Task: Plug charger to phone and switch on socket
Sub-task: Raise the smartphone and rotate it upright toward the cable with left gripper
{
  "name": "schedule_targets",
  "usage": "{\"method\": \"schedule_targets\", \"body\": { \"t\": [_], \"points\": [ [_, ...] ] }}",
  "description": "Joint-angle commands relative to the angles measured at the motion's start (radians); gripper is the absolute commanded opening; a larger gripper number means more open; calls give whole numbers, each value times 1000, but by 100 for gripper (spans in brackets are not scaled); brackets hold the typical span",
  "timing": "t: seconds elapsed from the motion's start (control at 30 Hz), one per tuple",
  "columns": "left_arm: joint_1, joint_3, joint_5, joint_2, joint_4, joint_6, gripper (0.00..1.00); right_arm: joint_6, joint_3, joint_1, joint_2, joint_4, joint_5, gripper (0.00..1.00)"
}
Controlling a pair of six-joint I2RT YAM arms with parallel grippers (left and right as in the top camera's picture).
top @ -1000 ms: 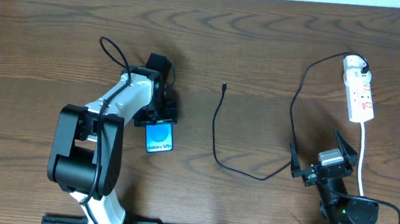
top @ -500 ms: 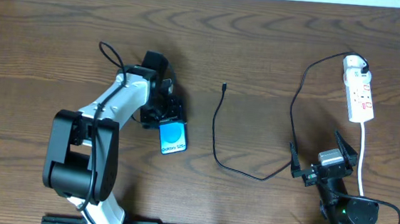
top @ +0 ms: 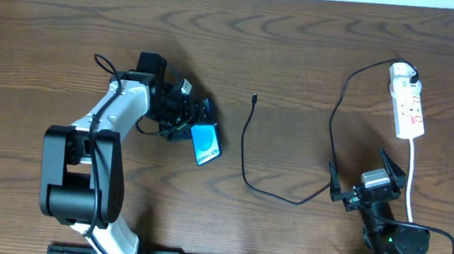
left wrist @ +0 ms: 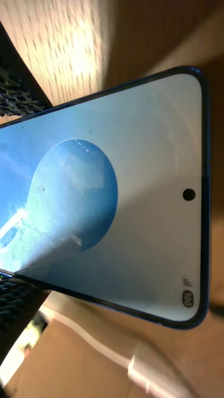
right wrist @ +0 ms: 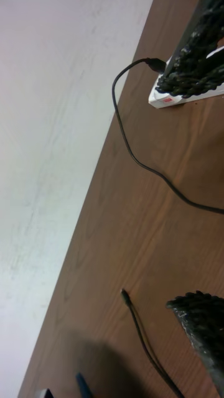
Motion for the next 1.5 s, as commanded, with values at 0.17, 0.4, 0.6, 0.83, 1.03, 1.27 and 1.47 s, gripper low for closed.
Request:
{"method": "schedule_targets", "body": {
  "t": [0.17,0.4,0.6,0.83,1.03,1.27,1.47],
  "points": [
    [36,22,300,-34,101,-37,68,7,-4,10,-6,-1,-3,99],
    [37,22,322,-34,267,-184,68,7,-4,10,-6,-1,-3,99],
    [37,22,403,-34,461,-342,68,6,-4,10,-6,-1,-3,99],
    [37,22,475,-34,623,-511,68,7,-4,10,-6,-1,-3,99],
    [37,22,509,-34,630,-581,68,7,-4,10,-6,-1,-3,99],
    [37,22,564,-34,630,-639,68,6,-4,10,-6,-1,-3,99],
    [37,22,588,-34,630,-721,68,6,-4,10,-6,-1,-3,99]
  ]
}}
